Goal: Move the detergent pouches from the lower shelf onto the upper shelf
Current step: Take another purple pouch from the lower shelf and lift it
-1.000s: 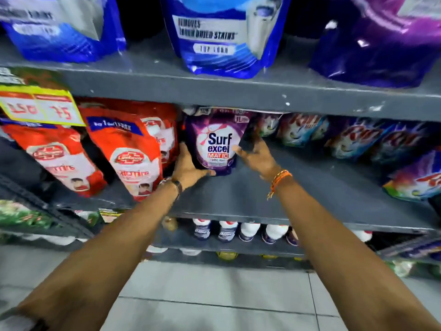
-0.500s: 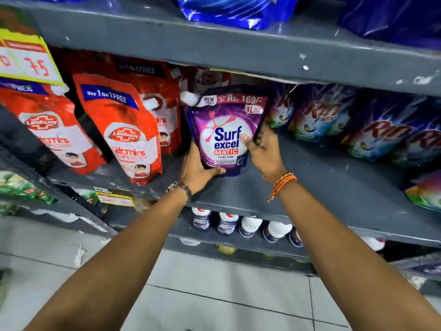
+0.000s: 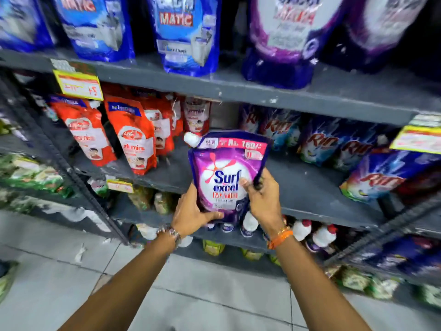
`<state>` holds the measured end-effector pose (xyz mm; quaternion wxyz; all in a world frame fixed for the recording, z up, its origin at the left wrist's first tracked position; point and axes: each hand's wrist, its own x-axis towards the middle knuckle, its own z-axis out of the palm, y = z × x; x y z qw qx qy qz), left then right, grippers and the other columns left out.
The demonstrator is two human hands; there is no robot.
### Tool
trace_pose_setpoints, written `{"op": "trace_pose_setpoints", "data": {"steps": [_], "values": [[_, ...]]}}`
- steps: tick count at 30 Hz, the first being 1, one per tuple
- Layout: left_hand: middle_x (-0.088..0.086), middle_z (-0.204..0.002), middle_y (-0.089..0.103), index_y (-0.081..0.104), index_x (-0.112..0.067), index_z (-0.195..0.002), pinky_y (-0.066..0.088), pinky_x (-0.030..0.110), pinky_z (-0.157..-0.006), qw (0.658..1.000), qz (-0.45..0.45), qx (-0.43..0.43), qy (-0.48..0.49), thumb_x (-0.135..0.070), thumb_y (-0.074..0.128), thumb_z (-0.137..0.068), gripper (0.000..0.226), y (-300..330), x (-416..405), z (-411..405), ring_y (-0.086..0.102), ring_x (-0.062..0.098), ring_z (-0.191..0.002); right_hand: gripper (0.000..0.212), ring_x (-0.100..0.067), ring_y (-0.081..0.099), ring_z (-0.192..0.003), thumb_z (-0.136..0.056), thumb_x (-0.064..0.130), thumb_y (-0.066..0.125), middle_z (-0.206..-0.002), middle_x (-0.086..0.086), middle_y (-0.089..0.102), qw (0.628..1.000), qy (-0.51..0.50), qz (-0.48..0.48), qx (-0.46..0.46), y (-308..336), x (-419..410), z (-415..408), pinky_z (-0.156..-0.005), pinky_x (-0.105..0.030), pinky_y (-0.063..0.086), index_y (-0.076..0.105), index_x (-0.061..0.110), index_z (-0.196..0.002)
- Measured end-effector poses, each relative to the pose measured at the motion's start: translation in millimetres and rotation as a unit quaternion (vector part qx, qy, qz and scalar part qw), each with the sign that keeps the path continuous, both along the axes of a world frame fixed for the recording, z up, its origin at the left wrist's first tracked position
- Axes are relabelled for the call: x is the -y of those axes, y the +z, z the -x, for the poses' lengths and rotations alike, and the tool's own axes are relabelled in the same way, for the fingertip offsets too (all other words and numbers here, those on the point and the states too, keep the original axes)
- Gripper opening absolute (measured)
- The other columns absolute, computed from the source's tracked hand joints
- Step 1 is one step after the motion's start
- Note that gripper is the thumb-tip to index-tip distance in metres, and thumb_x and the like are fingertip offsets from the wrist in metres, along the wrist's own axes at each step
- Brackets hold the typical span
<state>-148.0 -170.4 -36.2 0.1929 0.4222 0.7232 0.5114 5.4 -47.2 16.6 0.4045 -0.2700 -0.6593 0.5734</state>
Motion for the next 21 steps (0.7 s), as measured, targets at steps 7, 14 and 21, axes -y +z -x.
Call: {"op": "trace_pose_setpoints", "data": {"steps": [7,14,21], "values": [[-0.043,-0.121,0.060,0.033,-0.066,-0.130,0.050,0.005,-0.086,0.995,-0.079,-0.036,-0.049,-0.069,0.088,-0.048,0.098,75,5,-89,0.062,-0.017,-0.109,0.027,-0.015,0.075,-0.106,-0.098,0.019,0.065,-0.117,0.003,0.076,0.994,-0.059,-0.080,-0.049,88,23,-98,-0.080,-0.033,0.064,0.064,0.030,-0.123],[-0.026,-0.136,0.060,0.034,-0.040,-0.147,0.048,0.028,-0.108,0.974,-0.178,-0.068,-0.126,-0.053,0.092,-0.054,0.110,201,-66,-147,0.057,-0.004,-0.127,0.020,-0.016,0.077,-0.093,-0.093,0.018,0.071,-0.105,0.000,0.079,0.965,-0.156,-0.179,-0.108,214,-28,-161,-0.070,-0.030,0.063,0.065,0.021,-0.113],[-0.004,-0.159,0.033,-0.002,-0.010,-0.158,0.028,0.025,-0.119,0.973,-0.149,-0.100,-0.141,-0.029,0.091,-0.068,0.131,293,-166,-162,0.034,0.010,-0.144,0.037,-0.033,0.069,-0.114,-0.095,0.014,0.067,-0.122,-0.020,0.070,0.960,-0.196,-0.182,-0.087,289,-126,-166,-0.093,-0.054,0.058,0.055,0.002,-0.127]]}}
